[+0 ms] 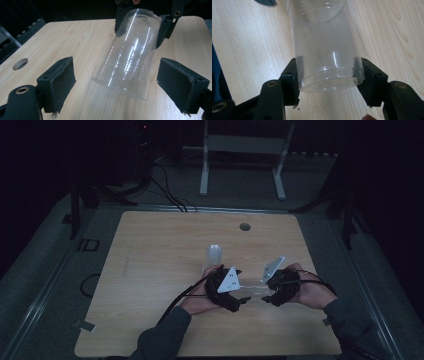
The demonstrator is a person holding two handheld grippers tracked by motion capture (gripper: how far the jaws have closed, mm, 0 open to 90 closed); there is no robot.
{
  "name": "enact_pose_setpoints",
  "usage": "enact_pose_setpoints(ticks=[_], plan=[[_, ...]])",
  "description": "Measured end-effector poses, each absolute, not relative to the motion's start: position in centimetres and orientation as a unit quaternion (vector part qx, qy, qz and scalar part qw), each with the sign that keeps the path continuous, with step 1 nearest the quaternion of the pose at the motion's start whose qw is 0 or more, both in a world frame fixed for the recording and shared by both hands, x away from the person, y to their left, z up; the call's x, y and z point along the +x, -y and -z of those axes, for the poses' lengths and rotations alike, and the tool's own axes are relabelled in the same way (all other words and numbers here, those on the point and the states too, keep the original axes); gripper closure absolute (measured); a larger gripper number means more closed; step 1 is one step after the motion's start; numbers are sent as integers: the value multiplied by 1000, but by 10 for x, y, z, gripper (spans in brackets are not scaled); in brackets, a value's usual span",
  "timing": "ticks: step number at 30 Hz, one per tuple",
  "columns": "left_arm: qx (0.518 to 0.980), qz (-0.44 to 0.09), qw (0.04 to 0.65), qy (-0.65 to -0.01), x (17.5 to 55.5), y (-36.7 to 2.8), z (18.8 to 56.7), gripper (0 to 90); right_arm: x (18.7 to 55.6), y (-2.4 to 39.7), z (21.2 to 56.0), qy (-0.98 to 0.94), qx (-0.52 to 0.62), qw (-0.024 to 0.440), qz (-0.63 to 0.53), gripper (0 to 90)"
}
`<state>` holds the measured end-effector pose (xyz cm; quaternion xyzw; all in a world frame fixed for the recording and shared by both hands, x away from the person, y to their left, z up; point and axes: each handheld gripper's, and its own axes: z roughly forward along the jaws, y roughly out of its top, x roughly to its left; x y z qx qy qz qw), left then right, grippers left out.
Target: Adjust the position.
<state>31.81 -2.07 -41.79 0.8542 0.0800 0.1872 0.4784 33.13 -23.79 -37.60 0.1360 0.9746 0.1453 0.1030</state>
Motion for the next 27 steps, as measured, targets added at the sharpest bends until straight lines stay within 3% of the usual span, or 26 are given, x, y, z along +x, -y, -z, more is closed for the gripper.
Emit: enact_pose_setpoints(ticks=[17, 27], plan=[[847, -188, 487, -98, 322, 13, 416, 153, 332, 262, 377, -957, 187, 132, -177, 424], [845, -183, 490, -109, 324, 10, 417, 205, 331, 267, 374, -945, 207, 153, -203, 423]])
